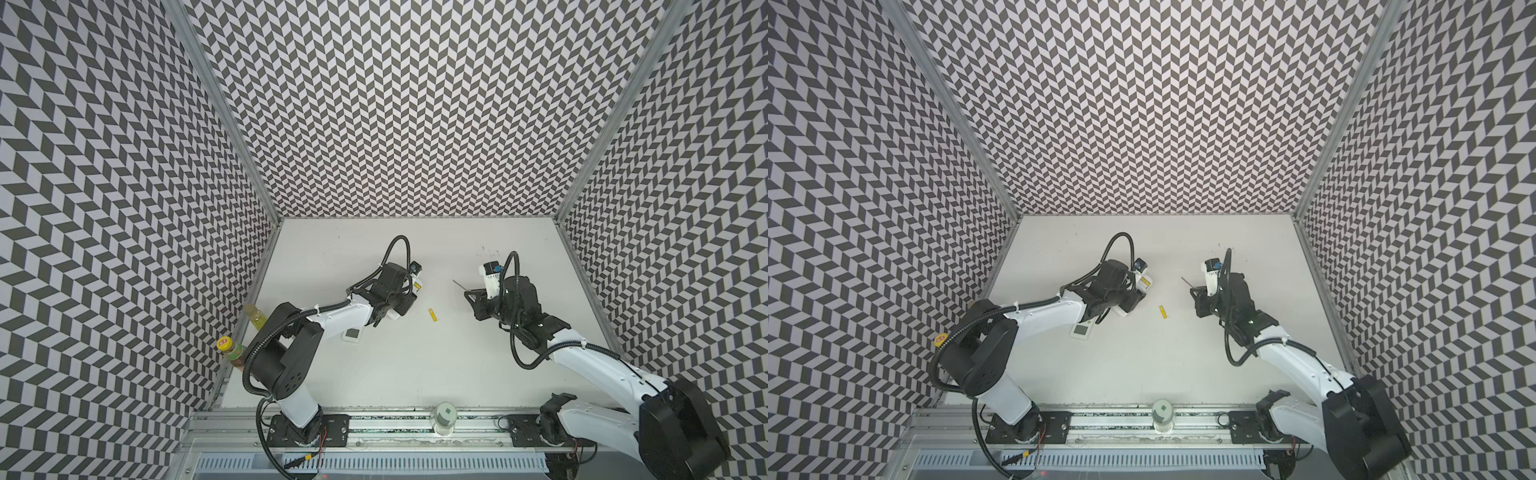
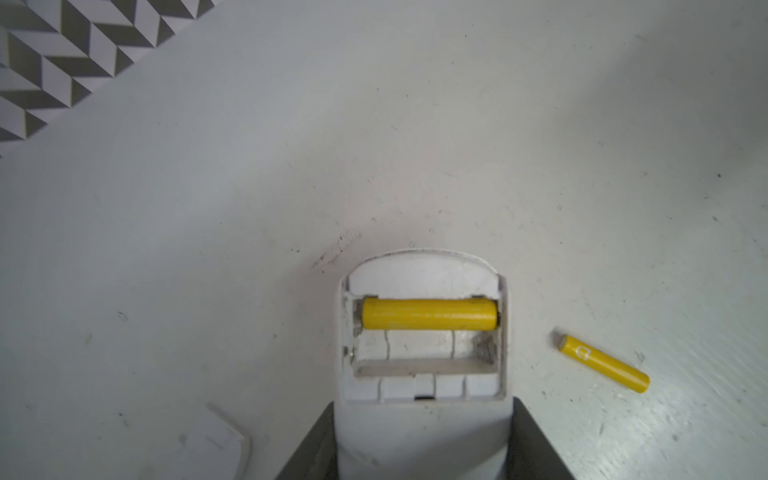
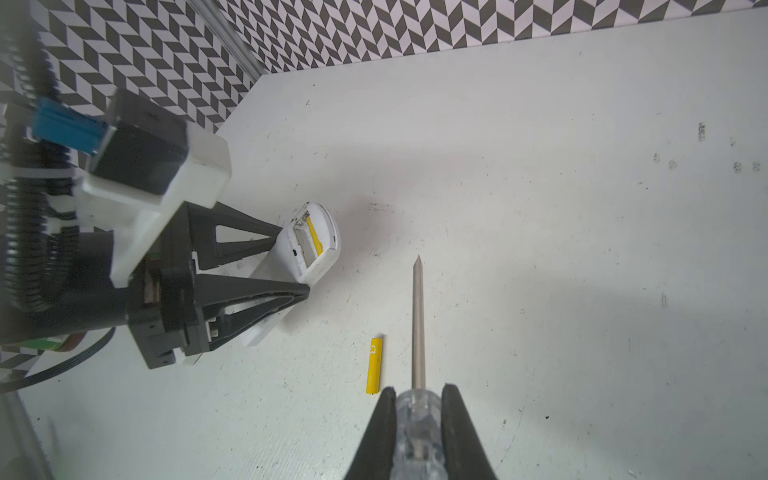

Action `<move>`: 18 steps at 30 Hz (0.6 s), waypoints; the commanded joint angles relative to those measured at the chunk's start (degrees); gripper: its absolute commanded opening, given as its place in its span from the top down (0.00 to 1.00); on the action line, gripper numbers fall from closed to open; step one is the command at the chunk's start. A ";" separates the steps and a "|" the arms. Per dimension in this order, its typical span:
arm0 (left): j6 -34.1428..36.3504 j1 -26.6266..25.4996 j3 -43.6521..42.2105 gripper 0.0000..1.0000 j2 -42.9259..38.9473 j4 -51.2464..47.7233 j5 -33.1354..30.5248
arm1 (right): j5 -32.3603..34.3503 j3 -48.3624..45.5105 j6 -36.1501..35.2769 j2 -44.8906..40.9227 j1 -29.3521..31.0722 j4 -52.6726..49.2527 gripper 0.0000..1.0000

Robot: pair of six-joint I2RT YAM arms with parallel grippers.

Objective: Unload the batteries from the remote control
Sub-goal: 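Lower the remote onto the table with the left gripper while the right gripper draws back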

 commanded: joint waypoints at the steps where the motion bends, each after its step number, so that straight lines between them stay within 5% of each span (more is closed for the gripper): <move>1: -5.24 0.21 -0.25 1.00 -0.78 4.75 0.72 | -1.26 0.01 1.11 2.65 1.21 3.59 1.00; 10: -7.34 2.56 2.57 0.89 4.23 5.32 0.28 | -1.68 1.14 -0.55 4.69 2.26 1.18 1.00; 18: -8.02 3.20 9.07 0.61 9.32 1.15 2.04 | -1.34 1.67 -3.01 4.55 2.25 -0.69 1.00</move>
